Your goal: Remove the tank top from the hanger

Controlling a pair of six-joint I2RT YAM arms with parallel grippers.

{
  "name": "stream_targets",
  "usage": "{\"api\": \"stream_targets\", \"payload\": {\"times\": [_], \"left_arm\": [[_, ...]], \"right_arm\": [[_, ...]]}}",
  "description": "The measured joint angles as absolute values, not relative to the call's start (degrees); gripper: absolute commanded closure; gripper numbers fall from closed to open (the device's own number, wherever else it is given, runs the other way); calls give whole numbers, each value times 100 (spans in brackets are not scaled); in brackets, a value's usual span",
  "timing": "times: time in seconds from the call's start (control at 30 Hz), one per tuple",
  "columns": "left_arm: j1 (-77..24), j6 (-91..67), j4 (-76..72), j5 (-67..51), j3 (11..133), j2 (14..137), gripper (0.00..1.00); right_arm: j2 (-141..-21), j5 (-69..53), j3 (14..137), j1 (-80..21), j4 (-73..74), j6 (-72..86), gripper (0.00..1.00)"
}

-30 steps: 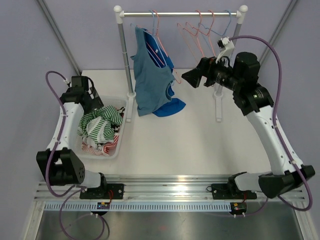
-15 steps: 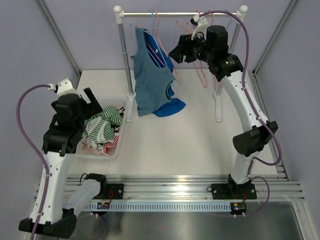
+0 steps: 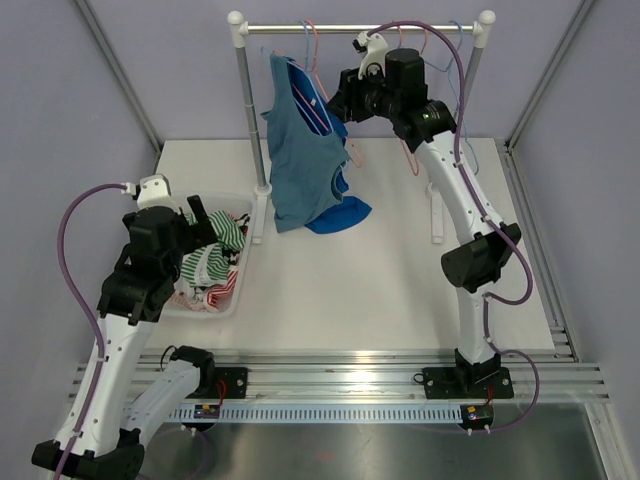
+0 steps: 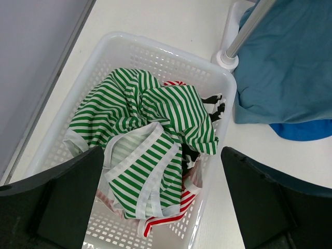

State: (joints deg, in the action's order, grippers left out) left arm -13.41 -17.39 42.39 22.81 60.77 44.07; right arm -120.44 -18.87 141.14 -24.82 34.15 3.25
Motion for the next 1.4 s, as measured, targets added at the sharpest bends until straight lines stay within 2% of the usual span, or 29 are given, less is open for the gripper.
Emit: {"api": "stream_targets", "payload": {"times": [0.2,0.27,0.47,0.77,0.9,1.4], "left_arm": [[-1341,-1704,4178,2132,5996,4407,1],[-1341,-1691,4167,2117,5992,4399,1],[-1341,-1671,4099,1997,5942,4401,1],[-1341,-1640,4053,1708,5937,4488,1],[-1341,-1629,4049,1625,5937,4515,1],[-1341,-1625,4012,1363,5867,4650,1]], "right_arm": [[-12193,-1890,14143,-2484,3387,318,56],[-12269,-1894,14221,-2488,3363,303,62],[-12656,-1868,14682,-2578,3227,242,61],[-12693,-1739,14698,-2711,3041,130,62],[-12693,-1708,14698,-2711,2928,119,68],[-12693,-1590,14700,-2718,2851,-8,73]]}}
